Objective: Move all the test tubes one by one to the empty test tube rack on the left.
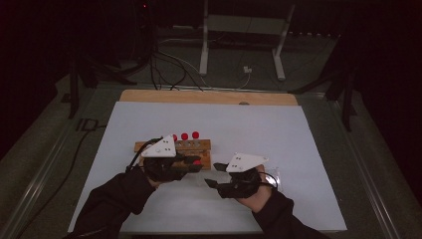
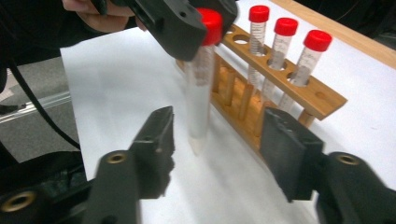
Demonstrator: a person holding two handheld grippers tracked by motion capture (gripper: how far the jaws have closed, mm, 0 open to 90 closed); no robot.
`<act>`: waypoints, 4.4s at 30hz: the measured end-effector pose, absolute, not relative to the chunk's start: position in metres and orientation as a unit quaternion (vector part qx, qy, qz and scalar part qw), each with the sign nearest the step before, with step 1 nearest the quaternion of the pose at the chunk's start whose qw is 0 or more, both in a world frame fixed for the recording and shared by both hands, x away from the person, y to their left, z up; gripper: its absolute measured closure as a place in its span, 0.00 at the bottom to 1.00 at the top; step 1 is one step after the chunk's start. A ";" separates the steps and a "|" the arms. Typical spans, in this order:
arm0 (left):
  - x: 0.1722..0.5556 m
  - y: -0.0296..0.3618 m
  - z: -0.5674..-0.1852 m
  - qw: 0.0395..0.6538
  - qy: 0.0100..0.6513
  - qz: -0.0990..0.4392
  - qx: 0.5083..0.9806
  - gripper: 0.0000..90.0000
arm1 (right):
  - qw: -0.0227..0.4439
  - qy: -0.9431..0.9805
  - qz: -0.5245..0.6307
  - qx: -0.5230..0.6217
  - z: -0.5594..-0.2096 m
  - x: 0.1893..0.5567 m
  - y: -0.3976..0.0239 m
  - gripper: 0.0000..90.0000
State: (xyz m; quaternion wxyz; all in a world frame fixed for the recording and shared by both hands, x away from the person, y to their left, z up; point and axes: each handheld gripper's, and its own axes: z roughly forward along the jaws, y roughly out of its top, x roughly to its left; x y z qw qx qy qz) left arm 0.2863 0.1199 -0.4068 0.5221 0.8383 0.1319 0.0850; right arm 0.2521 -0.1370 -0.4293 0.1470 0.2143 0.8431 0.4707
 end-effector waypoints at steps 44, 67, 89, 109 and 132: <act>0.323 0.194 -0.375 0.511 0.246 0.225 0.792 0.80 | 0.146 0.815 0.511 0.232 -0.418 0.250 -0.160 0.00; 0.347 0.190 -0.425 0.503 0.285 0.222 0.785 0.80 | 0.145 0.812 0.513 0.239 -0.421 0.252 -0.166 0.00; 0.353 0.190 -0.451 0.488 0.301 0.202 0.794 0.80 | 0.141 0.812 0.512 0.241 -0.423 0.252 -0.167 0.00; 0.346 0.200 -0.442 0.487 0.294 0.195 0.799 0.56 | 0.149 0.803 0.522 0.245 -0.414 0.253 -0.177 0.00; 0.294 0.185 -0.421 0.537 0.218 0.132 0.804 0.02 | 0.201 0.786 0.502 0.298 -0.418 0.265 -0.217 0.00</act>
